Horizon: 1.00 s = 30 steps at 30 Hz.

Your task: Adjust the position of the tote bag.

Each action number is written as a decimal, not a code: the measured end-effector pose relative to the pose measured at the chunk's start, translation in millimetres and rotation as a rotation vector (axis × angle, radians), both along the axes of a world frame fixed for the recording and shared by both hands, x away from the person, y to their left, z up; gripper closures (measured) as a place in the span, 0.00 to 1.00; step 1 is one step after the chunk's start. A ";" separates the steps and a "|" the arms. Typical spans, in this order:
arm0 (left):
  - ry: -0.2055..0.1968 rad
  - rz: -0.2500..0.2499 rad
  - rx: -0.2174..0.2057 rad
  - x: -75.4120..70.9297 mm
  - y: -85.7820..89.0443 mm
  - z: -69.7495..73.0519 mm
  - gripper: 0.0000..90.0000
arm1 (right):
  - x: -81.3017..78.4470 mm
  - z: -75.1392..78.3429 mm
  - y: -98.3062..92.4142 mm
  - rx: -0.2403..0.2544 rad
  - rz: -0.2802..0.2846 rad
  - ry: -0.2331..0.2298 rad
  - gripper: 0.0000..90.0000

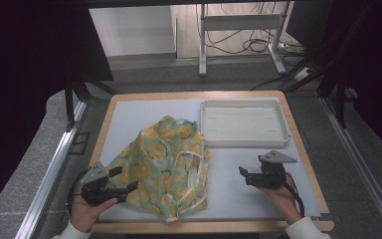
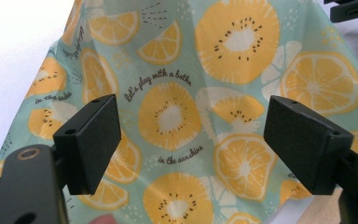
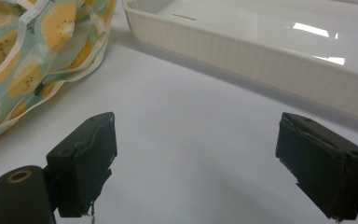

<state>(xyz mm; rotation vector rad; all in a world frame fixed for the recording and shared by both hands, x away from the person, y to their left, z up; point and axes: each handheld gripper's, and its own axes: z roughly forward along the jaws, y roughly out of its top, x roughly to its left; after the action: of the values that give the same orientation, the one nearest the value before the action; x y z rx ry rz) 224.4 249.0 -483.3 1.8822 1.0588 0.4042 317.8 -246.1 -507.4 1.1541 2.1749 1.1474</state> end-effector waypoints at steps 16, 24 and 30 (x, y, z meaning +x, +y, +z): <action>0.000 0.025 0.017 3.9 10.4 -4.2 0.22 | -20.2 7.9 1.5 -0.019 0.032 -0.068 0.17; 0.007 0.021 0.049 8.7 6.2 -9.8 0.22 | -17.4 7.2 2.7 -0.004 0.063 -0.064 0.17; 0.002 0.029 0.055 6.4 5.8 -8.2 0.23 | -17.6 6.6 3.5 0.005 0.066 -0.046 0.18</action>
<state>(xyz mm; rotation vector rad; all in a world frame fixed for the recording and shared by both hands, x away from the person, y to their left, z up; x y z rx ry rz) 230.8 254.7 -491.5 1.9178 1.0872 0.4523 300.1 -242.5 -500.8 1.0549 2.1910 1.1956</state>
